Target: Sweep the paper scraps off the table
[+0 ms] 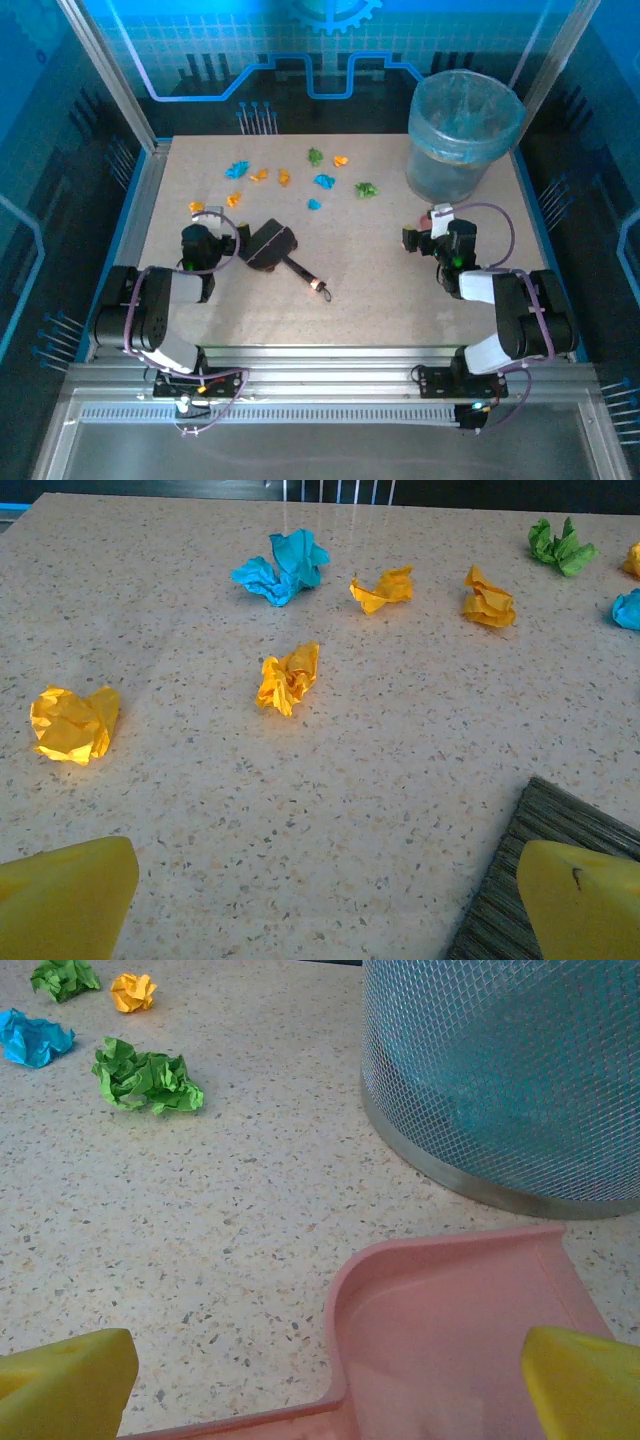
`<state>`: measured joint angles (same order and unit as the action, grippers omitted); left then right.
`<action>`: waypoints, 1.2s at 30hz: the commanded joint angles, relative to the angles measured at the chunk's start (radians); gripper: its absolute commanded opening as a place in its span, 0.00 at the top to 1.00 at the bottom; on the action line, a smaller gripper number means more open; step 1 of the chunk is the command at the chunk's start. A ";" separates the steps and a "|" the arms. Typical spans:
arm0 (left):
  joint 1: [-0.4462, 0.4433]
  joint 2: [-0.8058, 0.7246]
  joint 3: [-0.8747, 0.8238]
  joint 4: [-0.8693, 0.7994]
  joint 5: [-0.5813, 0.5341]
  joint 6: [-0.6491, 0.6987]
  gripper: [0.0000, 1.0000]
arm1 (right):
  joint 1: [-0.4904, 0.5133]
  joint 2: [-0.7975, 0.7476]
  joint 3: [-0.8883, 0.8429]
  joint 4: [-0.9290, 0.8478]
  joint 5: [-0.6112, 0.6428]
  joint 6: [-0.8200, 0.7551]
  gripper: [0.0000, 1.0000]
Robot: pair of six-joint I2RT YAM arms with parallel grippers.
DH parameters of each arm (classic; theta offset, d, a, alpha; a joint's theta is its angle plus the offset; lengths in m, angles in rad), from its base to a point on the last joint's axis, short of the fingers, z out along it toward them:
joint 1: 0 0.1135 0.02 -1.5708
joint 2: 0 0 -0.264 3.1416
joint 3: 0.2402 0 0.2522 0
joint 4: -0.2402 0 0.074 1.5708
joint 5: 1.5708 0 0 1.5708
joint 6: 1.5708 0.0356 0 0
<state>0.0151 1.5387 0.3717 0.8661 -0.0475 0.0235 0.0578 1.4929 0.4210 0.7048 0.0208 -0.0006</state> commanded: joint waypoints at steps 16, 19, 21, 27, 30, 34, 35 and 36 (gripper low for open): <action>-0.001 0.008 0.022 0.026 0.029 -0.026 0.01 | -0.010 0.012 0.024 0.027 -0.005 -0.011 0.00; 0.000 0.008 0.022 0.025 0.028 -0.025 0.01 | -0.009 0.011 0.023 0.027 -0.006 -0.011 0.00; 0.000 0.008 0.022 0.025 0.028 -0.025 0.01 | -0.010 0.014 0.024 0.027 -0.006 -0.010 0.00; 0.000 0.008 0.022 0.025 0.028 -0.023 0.01 | -0.012 0.013 0.025 0.026 -0.011 -0.009 0.00; -0.001 0.008 0.022 0.025 0.028 -0.023 0.01 | -0.014 0.014 0.025 0.025 -0.012 -0.008 0.00; 0.001 0.008 0.022 0.025 0.033 -0.025 0.01 | -0.014 0.013 0.025 0.026 -0.012 -0.009 0.00; 0.005 0.008 0.021 0.025 0.046 -0.027 0.01 | -0.014 0.013 0.025 0.025 -0.012 -0.010 0.00; 0.009 0.009 0.022 0.025 0.054 -0.030 0.01 | -0.013 0.012 0.024 0.027 -0.012 -0.010 0.00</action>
<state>0.0170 1.5387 0.3717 0.8665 -0.0349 0.0128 0.0578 1.4929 0.4210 0.7048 0.0174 -0.0006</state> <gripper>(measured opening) 0.990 0.998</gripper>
